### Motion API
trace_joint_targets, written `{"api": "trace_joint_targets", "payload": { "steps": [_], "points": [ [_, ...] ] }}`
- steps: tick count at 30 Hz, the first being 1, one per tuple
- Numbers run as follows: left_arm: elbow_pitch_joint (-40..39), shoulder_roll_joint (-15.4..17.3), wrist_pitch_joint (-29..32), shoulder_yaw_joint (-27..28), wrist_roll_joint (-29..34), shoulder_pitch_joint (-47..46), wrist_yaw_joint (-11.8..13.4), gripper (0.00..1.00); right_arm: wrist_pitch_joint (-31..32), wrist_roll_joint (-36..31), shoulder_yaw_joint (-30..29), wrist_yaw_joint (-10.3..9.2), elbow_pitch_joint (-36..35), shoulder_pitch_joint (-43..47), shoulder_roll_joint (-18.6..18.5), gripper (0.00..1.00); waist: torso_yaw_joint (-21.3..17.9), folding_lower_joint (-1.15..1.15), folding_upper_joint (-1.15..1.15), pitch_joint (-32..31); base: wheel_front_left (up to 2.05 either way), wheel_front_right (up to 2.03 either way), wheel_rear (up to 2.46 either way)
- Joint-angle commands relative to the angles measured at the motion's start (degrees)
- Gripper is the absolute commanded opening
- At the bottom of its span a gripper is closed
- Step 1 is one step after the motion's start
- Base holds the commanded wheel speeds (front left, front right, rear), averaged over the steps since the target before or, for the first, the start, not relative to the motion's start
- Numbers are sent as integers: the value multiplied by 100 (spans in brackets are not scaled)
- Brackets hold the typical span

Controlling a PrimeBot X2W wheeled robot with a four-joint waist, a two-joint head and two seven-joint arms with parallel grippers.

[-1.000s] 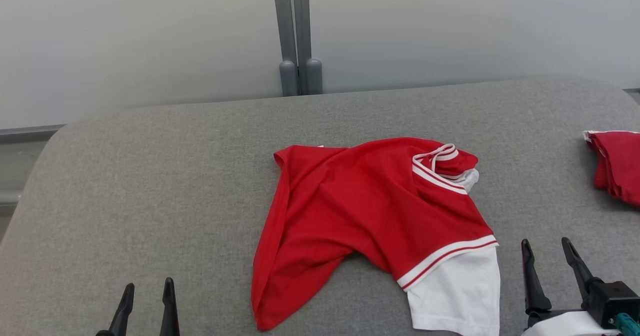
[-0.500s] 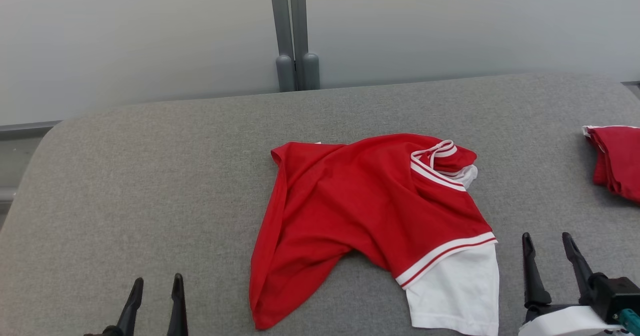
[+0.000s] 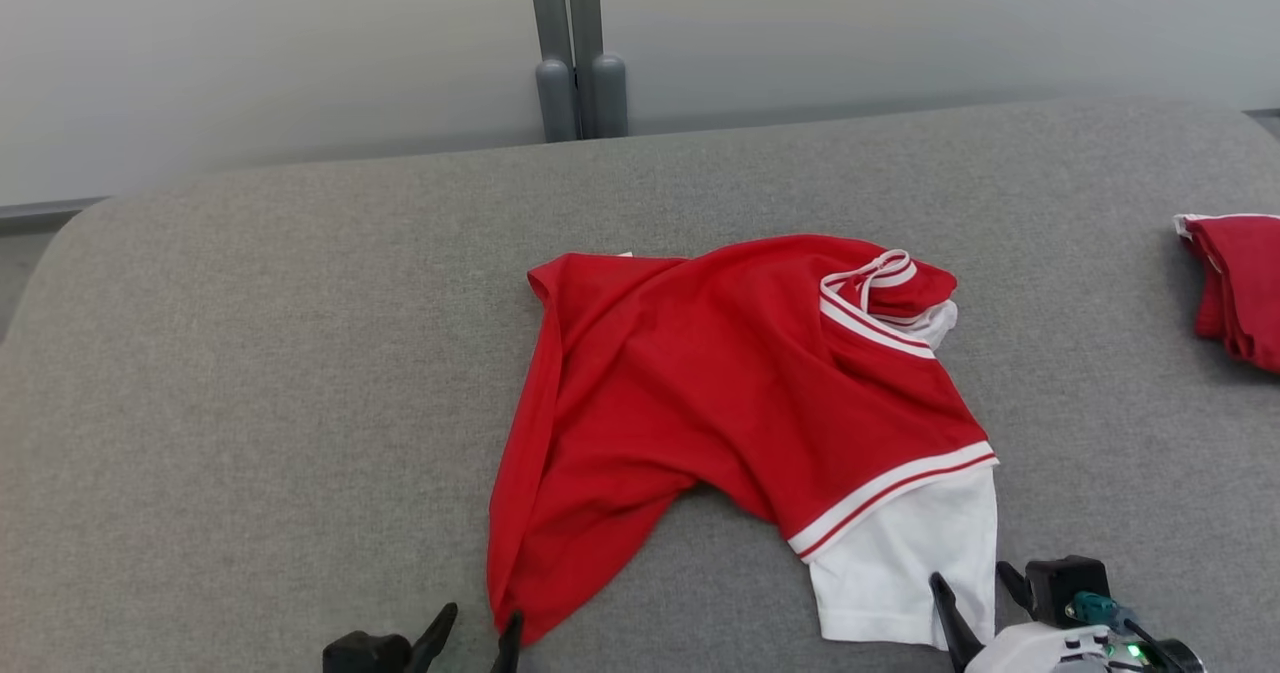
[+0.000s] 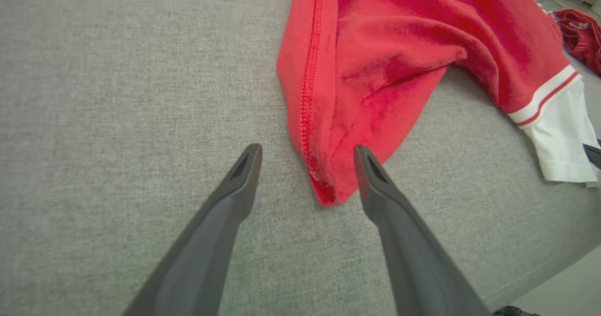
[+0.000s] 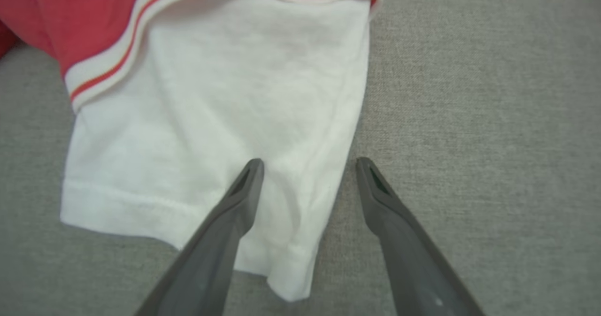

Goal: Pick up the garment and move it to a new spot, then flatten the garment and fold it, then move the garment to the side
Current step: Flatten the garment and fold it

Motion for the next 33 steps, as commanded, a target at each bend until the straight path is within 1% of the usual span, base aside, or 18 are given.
{"api": "trace_joint_targets", "payload": {
  "steps": [1, 3, 8, 9, 10, 11, 12, 17, 18, 19, 21, 22, 25, 27, 29, 30, 32, 33],
  "points": [
    [117, 44, 14, -81, 1, -193, 3, 100, 62, -57, 34, 0, 84, -138, 5, 100, -26, 0, 0, 187, 0, 0, 0],
    [266, -15, 13, -147, -130, -280, 3, 100, 84, -48, 58, 0, 176, -220, 23, 100, -35, 0, 0, 253, 0, 0, 0],
    [472, 35, -84, -284, -304, -422, 3, 100, 38, -7, 150, 0, 338, -357, 54, 100, -59, 0, 0, 335, 0, 0, 0],
    [502, 51, -81, -309, -332, -433, 3, 70, 35, 9, 173, 0, 359, -370, 58, 100, -62, 0, 0, 340, 0, 0, 0],
    [532, 70, -93, -337, -360, -438, 3, 44, 27, 29, 199, 0, 384, -382, 60, 100, -62, 0, 0, 337, 0, 0, 0],
    [543, 81, -101, -355, -387, -433, 3, 33, 28, 43, 233, 1, 410, -393, 61, 100, -61, 0, 0, 335, 0, 0, 0],
    [544, 91, -105, -383, -415, -427, 3, 0, 33, 49, 275, 2, 438, -400, 67, 100, -58, 0, 0, 332, 0, 0, 0],
    [512, 164, 50, -579, -615, -424, 2, 0, 210, 282, 630, 27, 591, -398, 110, 100, -19, 0, 0, 307, 0, 0, 0],
    [514, 185, 89, -605, -641, -406, 2, 0, 244, 367, 727, 32, 609, -398, 102, 15, -20, 0, 0, 295, 0, 0, 0],
    [503, 192, 138, -649, -711, -375, 2, 0, 248, 493, 763, 32, 608, -411, 102, 0, -25, 0, 0, 282, 0, 0, 0],
    [373, 204, 178, -677, -923, -297, 2, 0, 292, 827, 852, 30, 516, -420, 57, 0, -43, 0, 0, 238, 0, 0, 0],
    [212, 217, 179, -654, -1077, -269, 2, 0, 256, 1095, 757, 13, 353, -413, 23, 0, -58, 0, 0, 212, 0, 0, 0],
    [-472, 392, 273, -489, -1456, -163, 2, 0, 236, 1790, 439, -1, -437, -352, -167, 0, -86, 0, 0, 153, 0, 0, 0],
    [-1313, 509, 407, -376, -1847, -52, 2, 0, 390, 2454, 244, 2, -1356, -189, -218, 0, -127, 0, 0, 132, 0, 0, 0],
    [-2343, 793, 617, -188, -2178, 40, 2, 0, 678, 3075, -74, 1, -2506, -19, -424, 0, -194, 0, 0, 135, 0, 0, 0],
    [-2967, 922, 747, -129, -2404, 68, 2, 0, 856, 3356, -317, 1, -3129, 42, -540, 0, -238, 0, 0, 144, 0, 0, 0],
    [-3993, 1200, 1071, 84, -2811, 126, 10, 0, 1235, 3844, -816, 2, -4199, 39, -647, 0, -329, 0, 0, 191, 0, 0, 0],
    [-4489, 1293, 1250, 210, -3069, 90, 54, 0, 1426, 4162, -1084, 2, -4673, -74, -610, 0, -371, 0, 0, 239, 0, 0, 0]
  ]
}}
